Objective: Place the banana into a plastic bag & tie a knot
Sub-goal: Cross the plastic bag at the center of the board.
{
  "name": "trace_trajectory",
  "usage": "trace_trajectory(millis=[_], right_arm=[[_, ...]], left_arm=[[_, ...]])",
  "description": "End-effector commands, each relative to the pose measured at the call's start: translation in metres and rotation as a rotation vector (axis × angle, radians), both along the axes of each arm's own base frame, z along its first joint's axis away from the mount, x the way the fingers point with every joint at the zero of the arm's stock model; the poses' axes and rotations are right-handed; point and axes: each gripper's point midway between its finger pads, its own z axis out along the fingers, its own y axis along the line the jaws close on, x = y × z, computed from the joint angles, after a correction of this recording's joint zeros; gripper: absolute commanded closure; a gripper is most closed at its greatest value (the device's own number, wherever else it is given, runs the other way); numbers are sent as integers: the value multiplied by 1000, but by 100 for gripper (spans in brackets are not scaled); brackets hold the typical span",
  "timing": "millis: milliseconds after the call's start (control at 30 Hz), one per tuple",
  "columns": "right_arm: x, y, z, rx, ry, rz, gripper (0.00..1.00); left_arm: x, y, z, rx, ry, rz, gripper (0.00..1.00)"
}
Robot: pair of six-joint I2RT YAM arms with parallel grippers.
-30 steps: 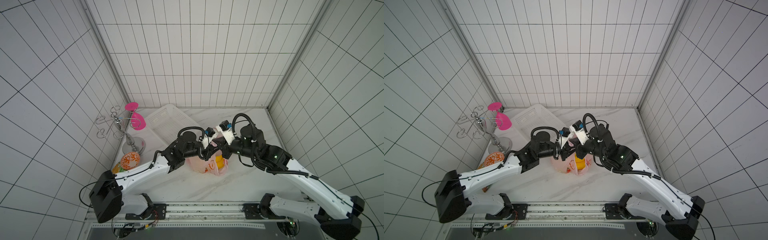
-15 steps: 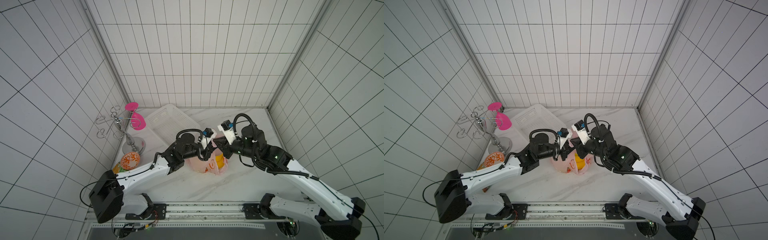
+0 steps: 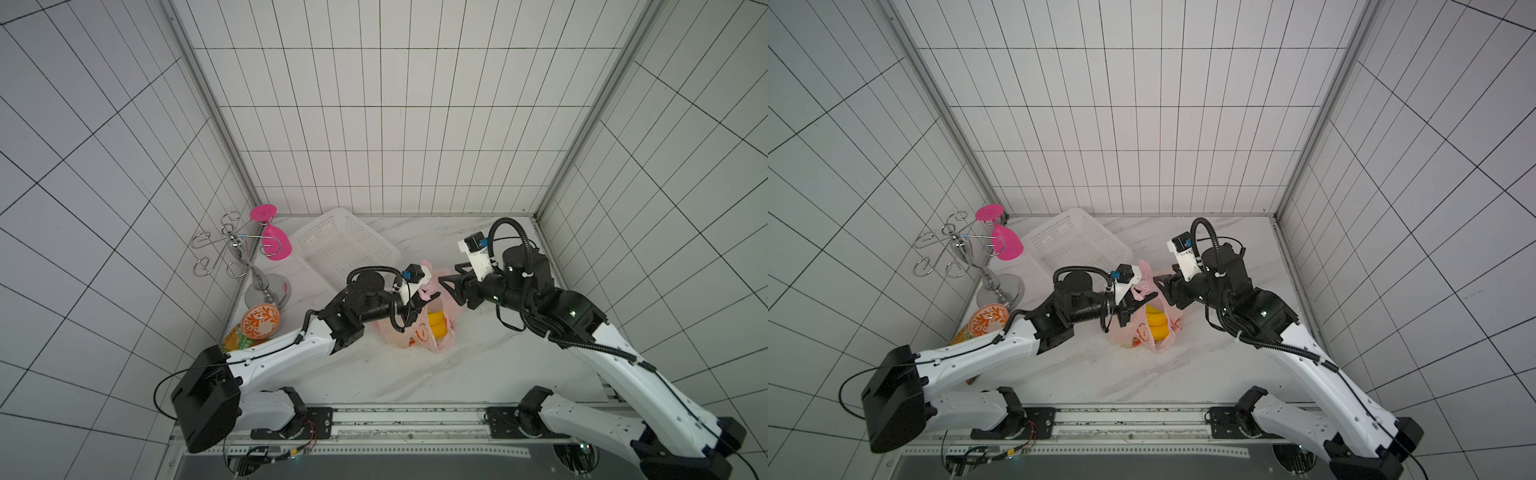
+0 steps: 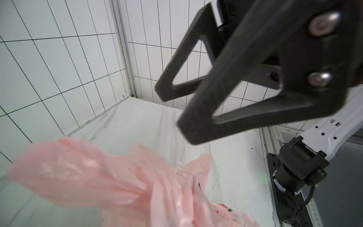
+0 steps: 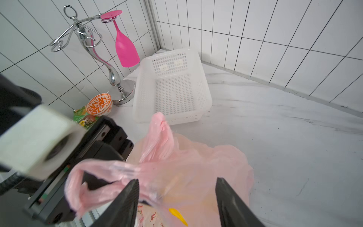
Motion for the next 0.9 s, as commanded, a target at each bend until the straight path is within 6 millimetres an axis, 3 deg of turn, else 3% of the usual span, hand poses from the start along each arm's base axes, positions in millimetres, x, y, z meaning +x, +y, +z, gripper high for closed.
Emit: trace_trajectory(millis=[0,200,433,667,867], right_arm=[[5,13,28,46,-11,47,37],[4,25,31,77,-8,98,35],[-6,20,48,115,-33,107,33],[-2,27,19,80,44,112,34],[-4,36,25,119,48,157,43]], left_arm=[[-13,-3,5,13,-50,-55,100],[-13,-4,3,25,-43,-60,100],[-14,-4,-3,40,-43,-65,100],[-21,-9,-2,49,-56,-98,100],[-23,-12,-4,59,-53,-109,100]])
